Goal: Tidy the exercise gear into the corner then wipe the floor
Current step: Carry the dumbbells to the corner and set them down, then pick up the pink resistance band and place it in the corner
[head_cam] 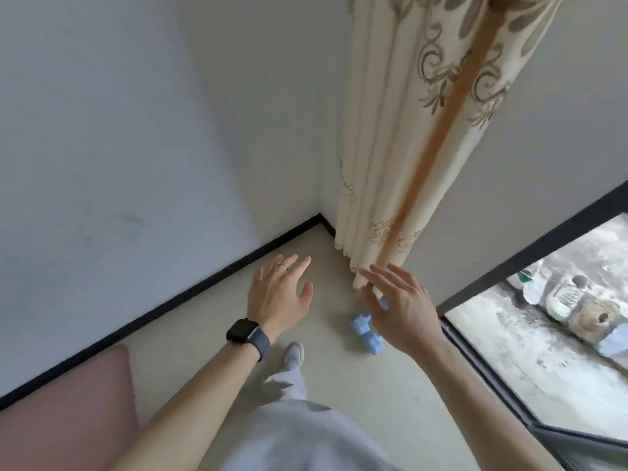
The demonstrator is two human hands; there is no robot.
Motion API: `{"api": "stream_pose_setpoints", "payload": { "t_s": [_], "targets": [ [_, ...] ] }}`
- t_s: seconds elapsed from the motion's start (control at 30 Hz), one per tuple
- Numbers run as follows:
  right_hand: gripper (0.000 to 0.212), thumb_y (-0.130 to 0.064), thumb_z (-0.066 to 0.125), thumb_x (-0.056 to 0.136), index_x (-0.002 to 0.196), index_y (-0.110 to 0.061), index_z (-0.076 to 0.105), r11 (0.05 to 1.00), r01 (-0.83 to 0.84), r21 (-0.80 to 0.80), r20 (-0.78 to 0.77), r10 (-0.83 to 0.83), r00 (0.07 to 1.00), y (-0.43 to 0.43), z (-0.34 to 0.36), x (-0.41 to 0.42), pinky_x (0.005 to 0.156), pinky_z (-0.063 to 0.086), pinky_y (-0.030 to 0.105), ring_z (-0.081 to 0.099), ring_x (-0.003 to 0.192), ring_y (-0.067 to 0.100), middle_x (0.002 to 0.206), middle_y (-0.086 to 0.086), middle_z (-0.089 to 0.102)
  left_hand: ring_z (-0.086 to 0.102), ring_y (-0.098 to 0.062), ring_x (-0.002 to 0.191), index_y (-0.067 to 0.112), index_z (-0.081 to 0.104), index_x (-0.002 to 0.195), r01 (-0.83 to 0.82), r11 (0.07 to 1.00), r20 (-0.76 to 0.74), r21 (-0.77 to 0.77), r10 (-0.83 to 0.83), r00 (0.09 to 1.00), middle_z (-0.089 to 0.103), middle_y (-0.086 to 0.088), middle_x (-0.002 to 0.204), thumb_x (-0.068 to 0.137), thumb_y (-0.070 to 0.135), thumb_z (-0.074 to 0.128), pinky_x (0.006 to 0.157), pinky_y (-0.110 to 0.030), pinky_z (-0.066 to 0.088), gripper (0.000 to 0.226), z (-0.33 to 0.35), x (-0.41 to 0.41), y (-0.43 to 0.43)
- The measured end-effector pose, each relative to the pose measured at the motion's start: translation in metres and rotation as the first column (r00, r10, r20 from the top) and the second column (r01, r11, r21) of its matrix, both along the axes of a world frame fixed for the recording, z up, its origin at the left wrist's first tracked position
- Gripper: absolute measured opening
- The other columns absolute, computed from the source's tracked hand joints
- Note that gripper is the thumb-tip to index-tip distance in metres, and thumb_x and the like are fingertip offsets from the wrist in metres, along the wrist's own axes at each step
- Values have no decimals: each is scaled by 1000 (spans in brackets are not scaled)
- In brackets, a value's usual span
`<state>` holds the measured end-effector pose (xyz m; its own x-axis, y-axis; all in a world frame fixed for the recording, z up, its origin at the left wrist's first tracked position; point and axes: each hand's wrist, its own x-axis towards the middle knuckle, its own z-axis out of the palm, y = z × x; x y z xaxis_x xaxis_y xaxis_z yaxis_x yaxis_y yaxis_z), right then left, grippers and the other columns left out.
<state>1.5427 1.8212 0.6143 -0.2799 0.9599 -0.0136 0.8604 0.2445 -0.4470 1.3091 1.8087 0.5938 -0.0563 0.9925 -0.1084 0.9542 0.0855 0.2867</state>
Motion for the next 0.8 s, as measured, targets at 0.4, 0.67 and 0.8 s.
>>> {"api": "stream_pose_setpoints", "payload": {
  "t_s": [0.4,0.67,0.8],
  "targets": [
    [35,-39,55,98,132,-33,62,694,-699,173,-51,715,697,-154,68,-193,109,38,42,46,137,21,135,-10,62,48,-22,133,31,49,141,-674,722,-79,153,689,720,55,5,142,92,47,42,102,-45,43,52,83,-125,-314],
    [46,-51,36,97,132,-37,61,249,-942,223,-60,968,242,-384,99,-327,109,42,44,48,136,20,134,-13,62,38,-21,141,33,42,147,-947,240,-47,212,971,236,47,5,150,96,43,47,113,-48,32,52,109,-157,-606],
    [48,-52,33,97,134,-38,60,79,-971,225,-52,996,69,-513,99,-372,109,42,46,47,137,20,136,-13,61,29,-20,146,35,36,150,-976,70,-44,207,997,62,41,6,154,98,45,43,118,-47,24,54,114,-161,-754]
  ]
}}
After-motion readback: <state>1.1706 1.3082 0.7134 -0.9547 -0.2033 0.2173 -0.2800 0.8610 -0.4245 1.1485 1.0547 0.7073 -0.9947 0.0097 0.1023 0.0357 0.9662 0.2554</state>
